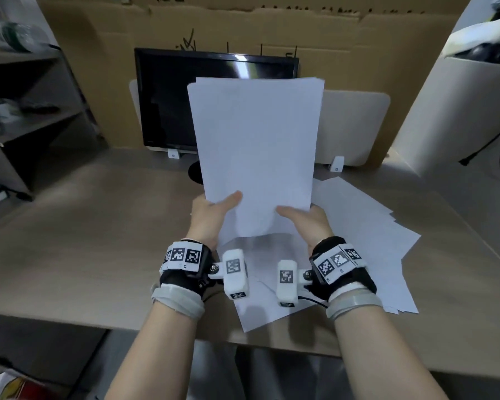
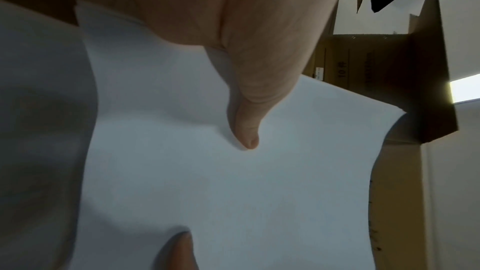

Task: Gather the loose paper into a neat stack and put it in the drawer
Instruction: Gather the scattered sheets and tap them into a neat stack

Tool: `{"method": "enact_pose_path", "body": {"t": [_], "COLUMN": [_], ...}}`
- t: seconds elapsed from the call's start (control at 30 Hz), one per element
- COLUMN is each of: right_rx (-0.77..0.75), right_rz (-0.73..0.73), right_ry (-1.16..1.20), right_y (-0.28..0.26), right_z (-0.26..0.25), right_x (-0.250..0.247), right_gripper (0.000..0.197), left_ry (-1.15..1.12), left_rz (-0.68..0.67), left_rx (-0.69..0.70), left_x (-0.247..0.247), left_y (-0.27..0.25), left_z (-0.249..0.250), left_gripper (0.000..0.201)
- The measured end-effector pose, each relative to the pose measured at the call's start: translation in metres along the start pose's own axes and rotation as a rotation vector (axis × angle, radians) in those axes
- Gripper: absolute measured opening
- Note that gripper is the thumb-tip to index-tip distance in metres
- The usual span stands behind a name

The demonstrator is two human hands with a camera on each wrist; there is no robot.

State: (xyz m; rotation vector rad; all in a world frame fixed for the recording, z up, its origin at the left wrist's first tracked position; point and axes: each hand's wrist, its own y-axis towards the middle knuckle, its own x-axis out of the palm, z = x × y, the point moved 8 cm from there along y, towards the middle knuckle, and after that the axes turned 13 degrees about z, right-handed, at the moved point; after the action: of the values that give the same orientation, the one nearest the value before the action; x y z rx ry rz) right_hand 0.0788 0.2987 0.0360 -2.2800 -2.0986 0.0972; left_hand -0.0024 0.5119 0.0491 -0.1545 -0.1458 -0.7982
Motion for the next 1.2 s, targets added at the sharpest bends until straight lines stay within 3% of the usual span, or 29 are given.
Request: {"method": "enact_pose_path", "body": {"t": [0.17, 0.3, 0.4, 0.6, 0.8, 0.93, 1.03, 1.13, 1.2], "right_rx": [-0.061, -0.113, -0.101, 0.07, 0.158, 0.23, 0.291, 0.324, 0.322], "right_rz": [-0.085, 0.105, 0.245, 0.3, 0.294, 0.272, 0.282, 0.279, 0.276], "right_ry": [-0.048, -0.08, -0.164, -0.317, -0.442, -0.394, -0.316, -0.282, -0.296], "right_y": [-0.009, -0.008, -0.007, -0.013, -0.006, -0.013, -0.014, -0.011, -0.013], "right_z": [-0.019, -0.033, -0.025, 0.015, 0.035, 0.03, 0.031, 0.034, 0.039], "right_x": [-0.023, -0.082, -0.138, -0.192, -0.21, -0.208, -0.211, -0.209, -0.208], "right_gripper": [0.027, 0.022, 0.006, 0.008, 0.016, 0.021, 0.02, 0.032, 0.026], "left_ry": [-0.012, 0.035, 0.118, 0.399, 0.559, 0.718, 0.574, 0.487, 0.466], "left_rz": [-0.038, -0.112, -0.206, -0.411, -0.415, -0.316, -0.366, -0.397, -0.389], "left_rx": [0.017, 0.013, -0.099, -0.246, -0.186, -0.08, -0.14, -0.186, -0.206], "left_x": [0.021, 0.066, 0.102, 0.136, 0.142, 0.151, 0.144, 0.141, 0.139], "left_y": [-0.013, -0.032, -0.048, -0.093, -0.09, -0.034, -0.082, -0.091, -0.09], "left_z": [0.014, 0.012, -0.011, -0.066, -0.08, -0.128, -0.074, -0.065, -0.068], "left_gripper": [0.028, 0.022, 0.028, 0.034, 0.033, 0.048, 0.027, 0.028, 0.03]}}
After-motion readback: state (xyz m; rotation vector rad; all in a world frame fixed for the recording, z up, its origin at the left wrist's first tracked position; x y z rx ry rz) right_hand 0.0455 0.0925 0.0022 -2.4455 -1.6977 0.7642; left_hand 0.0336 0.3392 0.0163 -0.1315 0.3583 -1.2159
